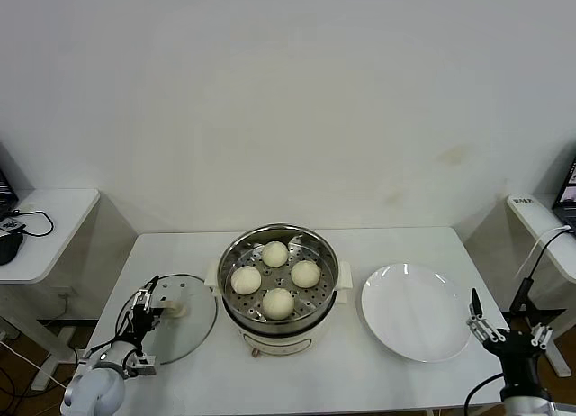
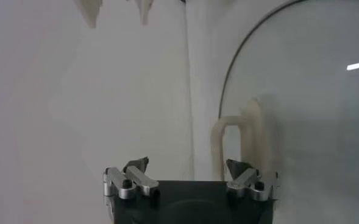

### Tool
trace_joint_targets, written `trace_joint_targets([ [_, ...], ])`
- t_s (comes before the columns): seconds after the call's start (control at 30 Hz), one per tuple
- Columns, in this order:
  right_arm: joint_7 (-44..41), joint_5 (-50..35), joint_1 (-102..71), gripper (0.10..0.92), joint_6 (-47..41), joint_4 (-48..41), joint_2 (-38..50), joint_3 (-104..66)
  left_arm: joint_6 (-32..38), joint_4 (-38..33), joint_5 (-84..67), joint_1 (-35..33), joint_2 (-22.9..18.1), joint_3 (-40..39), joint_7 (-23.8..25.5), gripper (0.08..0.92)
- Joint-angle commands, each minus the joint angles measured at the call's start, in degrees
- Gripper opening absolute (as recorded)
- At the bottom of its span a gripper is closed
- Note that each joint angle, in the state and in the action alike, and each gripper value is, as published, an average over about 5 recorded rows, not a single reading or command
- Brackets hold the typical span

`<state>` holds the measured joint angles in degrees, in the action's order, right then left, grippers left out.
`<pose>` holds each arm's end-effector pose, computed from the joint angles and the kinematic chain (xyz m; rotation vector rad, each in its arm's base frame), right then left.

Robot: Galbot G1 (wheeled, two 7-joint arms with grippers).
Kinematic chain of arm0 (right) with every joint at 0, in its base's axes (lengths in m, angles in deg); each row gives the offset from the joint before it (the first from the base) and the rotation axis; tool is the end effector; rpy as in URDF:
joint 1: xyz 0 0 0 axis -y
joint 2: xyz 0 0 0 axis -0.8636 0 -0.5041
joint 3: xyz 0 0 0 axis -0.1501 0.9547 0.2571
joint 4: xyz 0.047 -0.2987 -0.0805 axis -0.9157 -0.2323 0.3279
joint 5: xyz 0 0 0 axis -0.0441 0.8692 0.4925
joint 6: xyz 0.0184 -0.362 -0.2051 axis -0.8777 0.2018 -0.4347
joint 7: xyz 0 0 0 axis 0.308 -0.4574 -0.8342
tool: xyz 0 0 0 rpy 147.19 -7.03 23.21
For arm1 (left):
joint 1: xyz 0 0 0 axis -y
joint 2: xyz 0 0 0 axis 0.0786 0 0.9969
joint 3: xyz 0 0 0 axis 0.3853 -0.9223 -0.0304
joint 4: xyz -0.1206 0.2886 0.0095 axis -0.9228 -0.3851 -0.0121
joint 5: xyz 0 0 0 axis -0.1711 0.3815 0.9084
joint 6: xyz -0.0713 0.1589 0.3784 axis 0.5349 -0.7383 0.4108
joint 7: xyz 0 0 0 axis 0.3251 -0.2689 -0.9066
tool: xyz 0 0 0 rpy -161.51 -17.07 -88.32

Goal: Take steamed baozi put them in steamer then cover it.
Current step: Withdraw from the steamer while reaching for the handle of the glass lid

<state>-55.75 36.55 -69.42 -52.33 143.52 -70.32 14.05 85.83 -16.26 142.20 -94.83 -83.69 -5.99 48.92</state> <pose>0.1992 -0.1394 -0.2284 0.3395 3.0435 -0.0640 0.3490 0.1806 -0.4039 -0.2698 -2.1000 -2.1987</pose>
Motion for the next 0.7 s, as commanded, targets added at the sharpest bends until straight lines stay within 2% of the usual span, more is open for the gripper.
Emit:
trace_joint_targets([
  [0.03, -0.07, 0.21, 0.02, 0.823, 0.05, -0.32, -0.16, 0.33, -0.03, 1.94, -0.11, 1.48, -0.19, -0.49, -0.16, 0.823],
  [0.33, -0.08, 0.42, 0.07, 0.823, 0.10, -0.50, -0.37, 0.69, 0.60, 1.96, 0.05, 1.58, -0.11, -1.11, 0.67, 0.814],
  [0.43, -0.09, 0.48, 0.00, 0.823, 0.14, -0.50, -0.42, 0.76, 1.07, 2.03, 0.53, 1.59, 0.03, -1.21, 1.40, 0.757],
  [0.7, -0.09, 0.60, -0.10, 0.823, 0.18, -0.41, -0.55, 0.94, 2.30, 1.77, 2.30, 1.40, 0.31, -1.14, 3.68, 0.524],
])
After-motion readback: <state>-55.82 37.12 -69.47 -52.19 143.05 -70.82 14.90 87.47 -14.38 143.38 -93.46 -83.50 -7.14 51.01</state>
